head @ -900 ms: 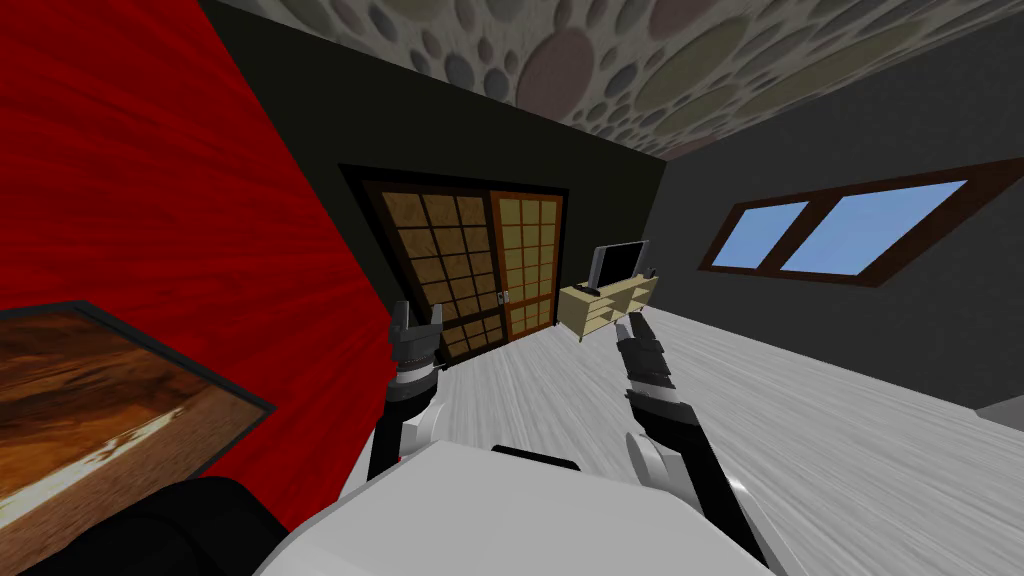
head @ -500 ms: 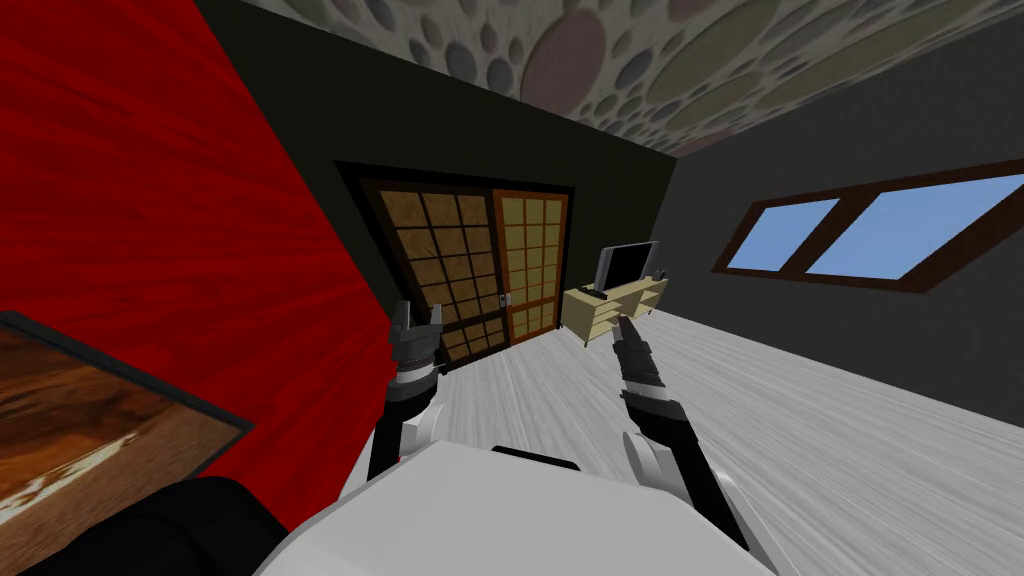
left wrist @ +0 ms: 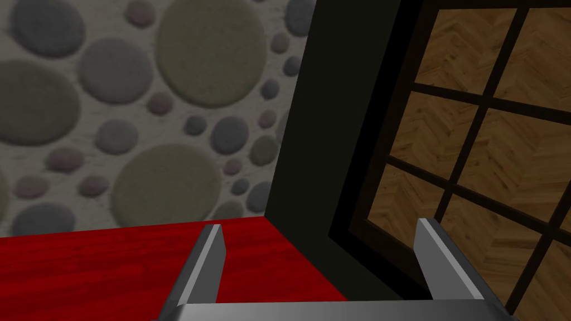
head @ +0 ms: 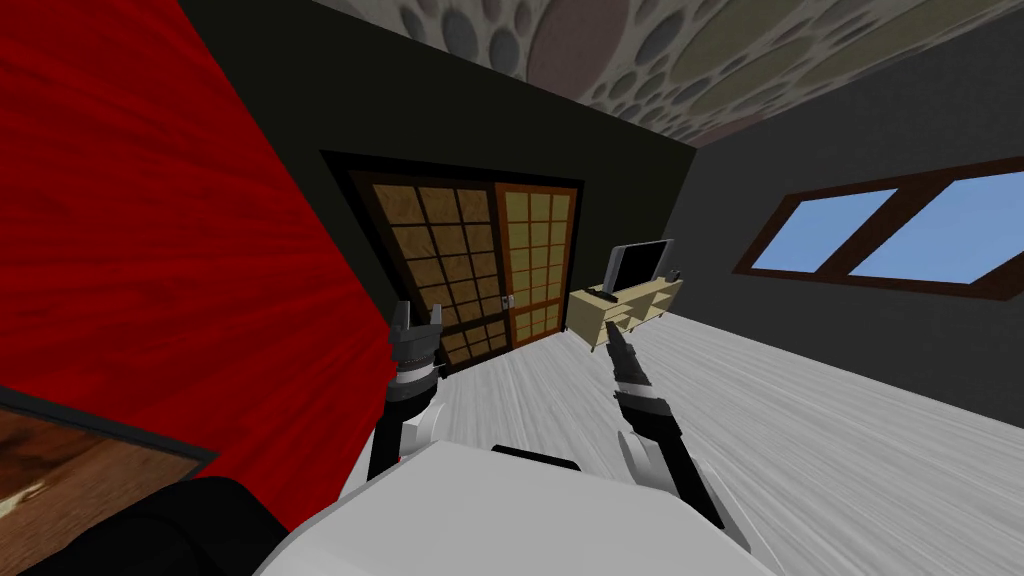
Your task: Pull the door open
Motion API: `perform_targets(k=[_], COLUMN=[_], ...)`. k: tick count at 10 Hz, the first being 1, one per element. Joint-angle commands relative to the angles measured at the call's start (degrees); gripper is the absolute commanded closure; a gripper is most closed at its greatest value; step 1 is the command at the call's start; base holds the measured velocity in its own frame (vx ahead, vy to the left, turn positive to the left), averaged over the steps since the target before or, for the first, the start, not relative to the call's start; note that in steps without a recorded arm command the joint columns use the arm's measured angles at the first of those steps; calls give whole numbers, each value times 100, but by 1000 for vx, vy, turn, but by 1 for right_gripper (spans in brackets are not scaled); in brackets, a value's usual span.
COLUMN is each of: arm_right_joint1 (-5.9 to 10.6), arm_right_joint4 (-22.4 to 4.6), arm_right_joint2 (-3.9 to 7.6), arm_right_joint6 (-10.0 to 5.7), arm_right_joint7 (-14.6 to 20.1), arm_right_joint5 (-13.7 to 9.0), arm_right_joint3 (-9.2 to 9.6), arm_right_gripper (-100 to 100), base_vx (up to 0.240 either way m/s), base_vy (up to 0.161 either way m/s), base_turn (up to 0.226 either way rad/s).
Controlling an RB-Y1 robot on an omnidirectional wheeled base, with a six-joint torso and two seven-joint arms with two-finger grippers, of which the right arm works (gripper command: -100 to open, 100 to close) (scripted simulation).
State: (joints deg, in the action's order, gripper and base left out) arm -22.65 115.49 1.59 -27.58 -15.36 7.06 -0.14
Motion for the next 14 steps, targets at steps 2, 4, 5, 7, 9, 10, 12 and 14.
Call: perform_targets(k=[2, 4, 5, 7, 9, 10, 12, 14], arm_right_joint1=[106, 183, 221, 301, 387, 429, 517, 608], arm_right_joint4=[-403, -644, -764, -1013, -1279, -1411, -1682, -1965], arm_right_joint2=[83, 118, 136, 169, 199, 213, 241, 263], arm_right_joint6=[-145, -213, -247, -318, -394, -431, -509, -589], arm_right_joint7=[-315, -503, -596, -791, -998, -1101, -1313, -1533], arm_right_joint5=[83, 137, 164, 220, 280, 310, 371, 434], arm_right_joint3=[-5, -4, -4, -3, -2, -2, -1, 0], arm_right_gripper=[-100, -100, -100, -100, -100, -100, -100, -100], base_vx=[115, 117, 109, 112, 96, 101, 99, 113], base_vy=[33, 47, 36, 38, 49, 37, 29, 42], base_turn=[50, 46, 38, 41, 42, 47, 44, 45])
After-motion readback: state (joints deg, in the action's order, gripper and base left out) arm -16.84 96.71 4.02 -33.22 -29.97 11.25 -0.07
